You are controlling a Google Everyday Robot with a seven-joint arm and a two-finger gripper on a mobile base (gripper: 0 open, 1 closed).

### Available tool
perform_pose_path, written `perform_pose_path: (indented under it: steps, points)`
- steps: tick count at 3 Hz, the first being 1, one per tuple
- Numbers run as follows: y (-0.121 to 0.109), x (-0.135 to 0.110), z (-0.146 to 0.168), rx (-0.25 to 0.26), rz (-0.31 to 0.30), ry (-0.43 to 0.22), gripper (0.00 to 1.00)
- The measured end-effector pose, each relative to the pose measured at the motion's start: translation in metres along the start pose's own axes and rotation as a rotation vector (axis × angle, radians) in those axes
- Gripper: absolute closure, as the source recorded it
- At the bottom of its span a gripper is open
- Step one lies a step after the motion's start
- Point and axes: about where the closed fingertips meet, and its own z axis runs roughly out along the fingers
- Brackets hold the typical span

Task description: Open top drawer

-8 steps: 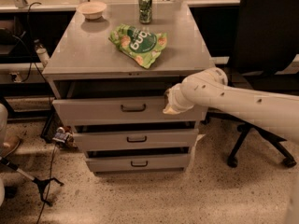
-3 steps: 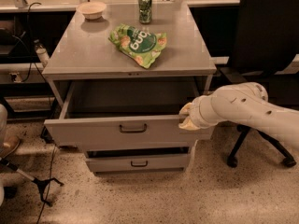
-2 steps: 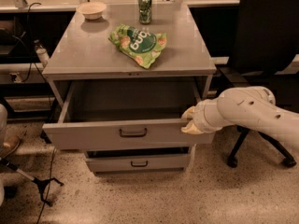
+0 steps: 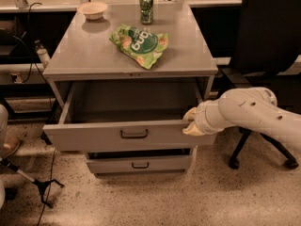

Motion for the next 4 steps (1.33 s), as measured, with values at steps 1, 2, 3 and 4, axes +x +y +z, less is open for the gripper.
perform_pose_path:
  steps: [1,2,3,4]
  points:
    - [0.0003,-0.0003,0.0003,-0.001,-0.001,0.000,0.55]
    - [0.0008,-0.0009,0.0009,-0.002,-0.002,-0.001,0.77]
    - [0.0018,-0.0017,0.0018,-0.004,-0.003,-0.002,1.00]
    - [0.0018,-0.0017,0.0018,-0.004,-0.003,-0.002,1.00]
